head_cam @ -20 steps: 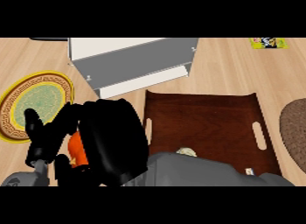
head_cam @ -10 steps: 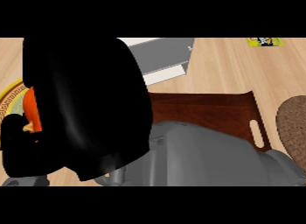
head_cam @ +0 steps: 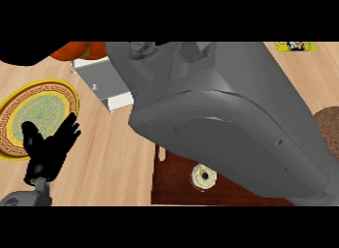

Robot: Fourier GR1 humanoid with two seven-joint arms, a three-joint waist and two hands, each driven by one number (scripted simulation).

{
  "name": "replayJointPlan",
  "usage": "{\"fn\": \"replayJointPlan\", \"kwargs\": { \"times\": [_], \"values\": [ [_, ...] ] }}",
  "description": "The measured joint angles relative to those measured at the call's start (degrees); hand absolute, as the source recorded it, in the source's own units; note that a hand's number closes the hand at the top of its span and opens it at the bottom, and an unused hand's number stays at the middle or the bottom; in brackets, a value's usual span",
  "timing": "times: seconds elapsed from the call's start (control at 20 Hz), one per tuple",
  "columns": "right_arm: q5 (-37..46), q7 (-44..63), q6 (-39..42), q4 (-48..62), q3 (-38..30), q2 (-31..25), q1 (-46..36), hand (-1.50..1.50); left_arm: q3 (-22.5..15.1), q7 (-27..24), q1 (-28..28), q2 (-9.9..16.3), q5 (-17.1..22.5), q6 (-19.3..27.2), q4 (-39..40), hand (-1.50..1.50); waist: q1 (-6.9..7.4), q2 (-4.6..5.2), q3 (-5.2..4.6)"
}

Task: Pick the squash from the tray and place it in the tiered shelf

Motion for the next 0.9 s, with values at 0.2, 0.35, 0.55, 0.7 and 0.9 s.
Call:
{"fn": "replayJointPlan", "kwargs": {
  "times": [0.2,0.35,0.55,0.7,0.9],
  "values": [
    [-0.84,-3.92,1.67,7.5,-4.21,-1.85,-3.91,1.5,0.24,0.24,-0.42,-0.22,-0.07,-0.3,0.18,0.0,0.13,0.08,-0.02],
    [-1.4,-7.95,3.08,12.91,-6.05,-2.69,-5.38,1.5,0.4,0.19,-0.97,-0.41,-0.36,-0.44,0.87,0.0,0.23,0.15,0.02],
    [-1.51,-13.66,4.58,19.86,-7.2,-2.9,-6.88,1.5,0.05,-0.11,-0.8,-1.26,-1.08,0.08,0.22,0.0,0.45,0.21,0.02],
    [-0.3,-18.72,4.01,25.59,-7.52,-3.01,-7.62,1.5,-0.02,-0.05,-1.0,-1.57,-1.48,0.26,0.21,0.0,0.64,0.32,0.0],
    [1.92,-24.37,1.93,33.33,-7.79,-2.64,-9.0,1.5,0.26,-0.62,-1.18,-1.68,-1.6,-0.1,0.36,0.0,0.97,0.48,-0.05]
  ]
}}
